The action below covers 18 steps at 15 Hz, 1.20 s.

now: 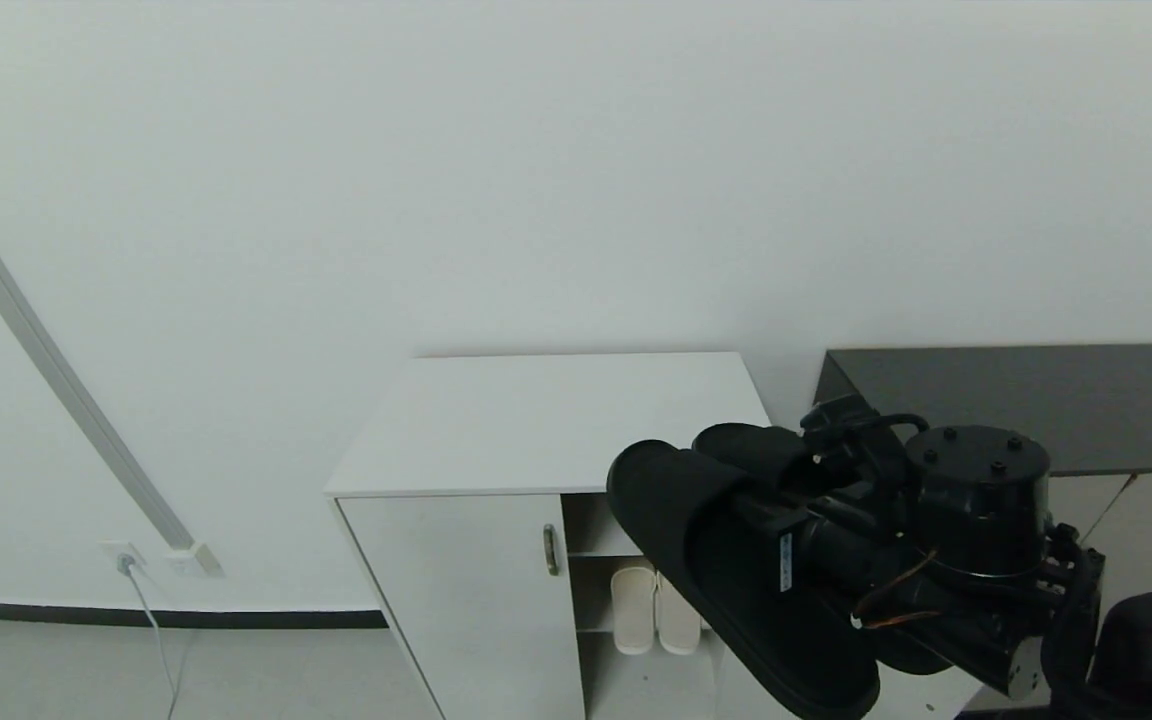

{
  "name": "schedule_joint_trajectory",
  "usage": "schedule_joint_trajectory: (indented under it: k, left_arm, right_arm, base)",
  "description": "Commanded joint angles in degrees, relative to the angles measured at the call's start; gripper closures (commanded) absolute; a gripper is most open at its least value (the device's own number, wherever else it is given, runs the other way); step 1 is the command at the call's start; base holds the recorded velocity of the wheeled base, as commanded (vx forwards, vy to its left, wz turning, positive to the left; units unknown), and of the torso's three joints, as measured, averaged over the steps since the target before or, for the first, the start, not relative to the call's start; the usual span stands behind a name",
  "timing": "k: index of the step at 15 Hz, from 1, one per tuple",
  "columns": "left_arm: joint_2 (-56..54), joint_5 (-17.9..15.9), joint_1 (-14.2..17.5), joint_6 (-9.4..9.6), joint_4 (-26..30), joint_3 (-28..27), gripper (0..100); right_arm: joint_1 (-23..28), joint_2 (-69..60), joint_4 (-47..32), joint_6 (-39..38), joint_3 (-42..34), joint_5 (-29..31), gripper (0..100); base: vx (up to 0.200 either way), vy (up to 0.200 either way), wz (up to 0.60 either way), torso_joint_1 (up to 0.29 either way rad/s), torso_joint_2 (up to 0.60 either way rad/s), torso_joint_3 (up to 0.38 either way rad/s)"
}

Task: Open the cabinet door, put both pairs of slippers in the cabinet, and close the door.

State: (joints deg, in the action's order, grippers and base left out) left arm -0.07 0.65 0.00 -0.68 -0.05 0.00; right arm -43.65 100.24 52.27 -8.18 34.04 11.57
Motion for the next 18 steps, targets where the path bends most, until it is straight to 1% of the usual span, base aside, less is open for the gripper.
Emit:
schedule_joint_trajectory:
  k: [1, 13, 18]
  left_arm:
    - [0.1, 0.0, 0.0, -0.02, 0.0, 0.0, 100]
    - [0.1, 0.1, 0.0, -0.28, 0.0, 0.0, 100]
    - [0.1, 0.1, 0.0, -0.37, 0.0, 0.0, 100]
  right_arm:
    - [-0.2, 0.1, 0.1, 0.0, -0.1, -0.1, 100]
    - [-0.4, 0.2, 1.1, 0.2, -1.6, -0.1, 100]
    - [-0.4, 0.3, 1.8, 0.5, -2.0, -0.1, 100]
  base:
    - [0.0, 0.0, 0.0, 0.0, 0.0, 0.0]
    - [0.0, 0.0, 0.0, 0.0, 0.0, 0.0]
    - [0.0, 0.0, 0.0, -0.13, 0.28, 0.16]
